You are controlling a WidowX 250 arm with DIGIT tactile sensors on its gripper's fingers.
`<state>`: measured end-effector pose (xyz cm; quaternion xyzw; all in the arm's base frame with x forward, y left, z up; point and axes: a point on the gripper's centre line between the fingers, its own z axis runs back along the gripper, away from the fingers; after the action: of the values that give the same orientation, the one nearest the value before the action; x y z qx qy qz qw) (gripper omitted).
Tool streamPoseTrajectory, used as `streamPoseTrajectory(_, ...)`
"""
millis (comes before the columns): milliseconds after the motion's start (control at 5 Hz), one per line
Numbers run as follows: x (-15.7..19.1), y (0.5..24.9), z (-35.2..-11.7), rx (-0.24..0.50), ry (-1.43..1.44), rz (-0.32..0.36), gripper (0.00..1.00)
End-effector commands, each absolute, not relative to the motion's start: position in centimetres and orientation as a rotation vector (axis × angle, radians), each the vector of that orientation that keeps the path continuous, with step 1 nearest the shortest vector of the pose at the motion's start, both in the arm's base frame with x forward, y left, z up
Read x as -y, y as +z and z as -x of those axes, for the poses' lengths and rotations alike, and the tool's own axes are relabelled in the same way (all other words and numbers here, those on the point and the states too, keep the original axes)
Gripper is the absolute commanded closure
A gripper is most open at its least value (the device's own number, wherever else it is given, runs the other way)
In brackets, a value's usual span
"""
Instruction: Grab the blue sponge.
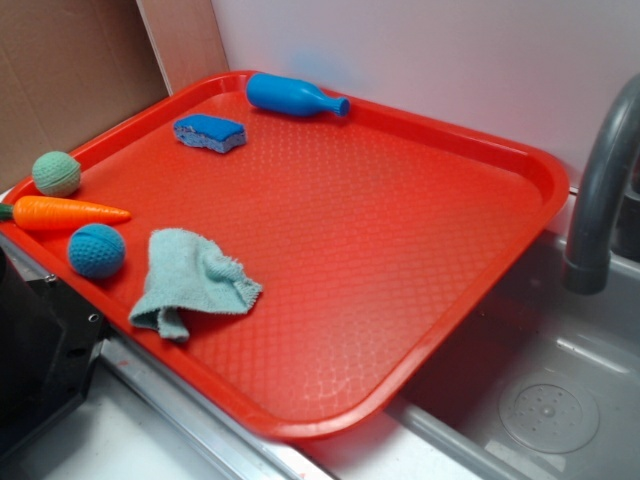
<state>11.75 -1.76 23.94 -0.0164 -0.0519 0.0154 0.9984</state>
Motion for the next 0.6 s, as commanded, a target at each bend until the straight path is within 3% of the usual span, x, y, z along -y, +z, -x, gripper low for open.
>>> streamPoseTrajectory(0, 1.8, 23.9, -11.7, 0.104, 0.031, 0.033, 0.0)
streamPoseTrajectory(200, 0.0, 19.7, -16.7, 0.068, -0.207, 0.036, 0.0)
streamPoseTrajectory(400, -0.8, 17.1, -21.7, 0.094, -0.455, 0.156, 0.0)
